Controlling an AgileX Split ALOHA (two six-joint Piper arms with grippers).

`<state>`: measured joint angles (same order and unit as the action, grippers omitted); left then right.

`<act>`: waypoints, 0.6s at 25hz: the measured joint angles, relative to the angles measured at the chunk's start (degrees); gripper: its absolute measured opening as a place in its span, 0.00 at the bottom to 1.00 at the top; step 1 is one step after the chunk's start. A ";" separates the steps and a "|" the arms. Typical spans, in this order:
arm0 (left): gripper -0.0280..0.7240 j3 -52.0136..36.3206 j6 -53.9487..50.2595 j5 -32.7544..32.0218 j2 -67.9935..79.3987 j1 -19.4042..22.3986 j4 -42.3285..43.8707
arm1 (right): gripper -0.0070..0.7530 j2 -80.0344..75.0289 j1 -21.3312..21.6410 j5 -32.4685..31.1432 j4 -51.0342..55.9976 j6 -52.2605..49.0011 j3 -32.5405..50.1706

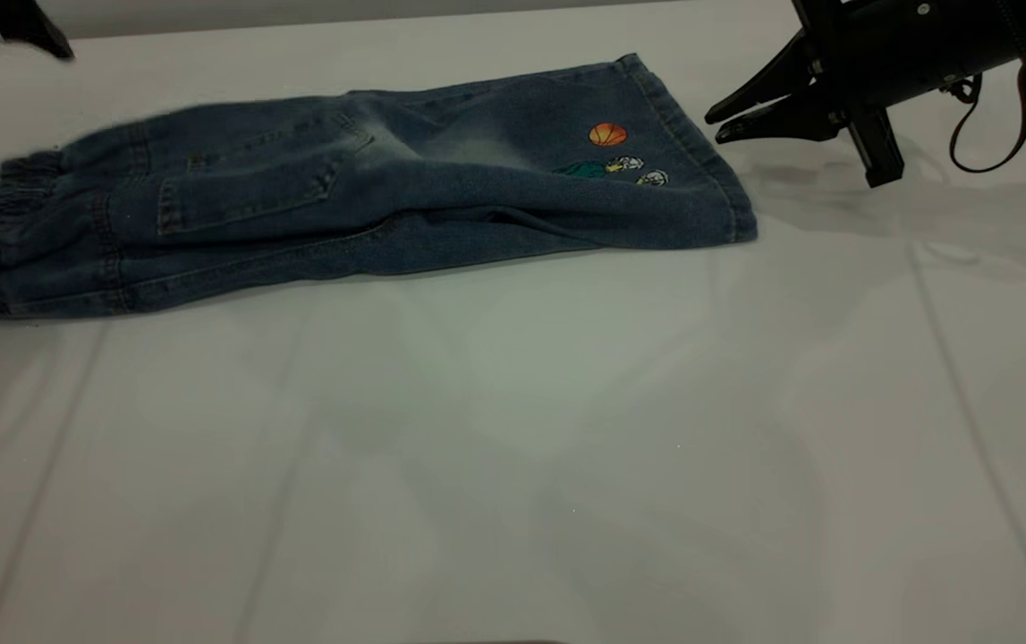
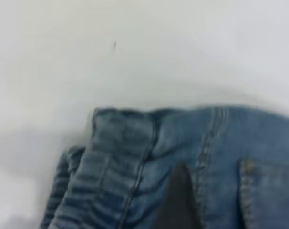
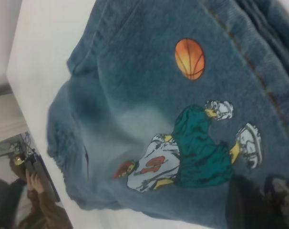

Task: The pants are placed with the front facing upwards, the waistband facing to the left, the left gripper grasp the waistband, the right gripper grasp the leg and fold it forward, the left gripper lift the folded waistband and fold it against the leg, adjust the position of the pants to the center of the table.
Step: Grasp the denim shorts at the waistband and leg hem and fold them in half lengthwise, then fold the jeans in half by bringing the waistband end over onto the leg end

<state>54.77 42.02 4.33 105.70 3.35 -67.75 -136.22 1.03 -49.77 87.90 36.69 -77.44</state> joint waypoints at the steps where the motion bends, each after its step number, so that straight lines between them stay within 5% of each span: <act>1: 0.77 0.00 0.52 -0.11 -0.74 0.00 0.00 | 0.07 0.00 0.00 -0.11 0.00 0.00 0.00; 8: 0.77 -0.05 7.13 -12.33 -5.32 1.11 0.19 | 0.08 0.00 0.00 -4.15 -4.85 1.52 0.00; 15: 0.77 -0.05 0.01 -33.13 -7.15 14.63 9.84 | 0.09 0.00 0.00 -7.33 -8.70 2.54 0.00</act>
<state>54.72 42.03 -28.80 98.55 17.97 -57.91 -136.22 1.03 -57.10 79.20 39.23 -77.44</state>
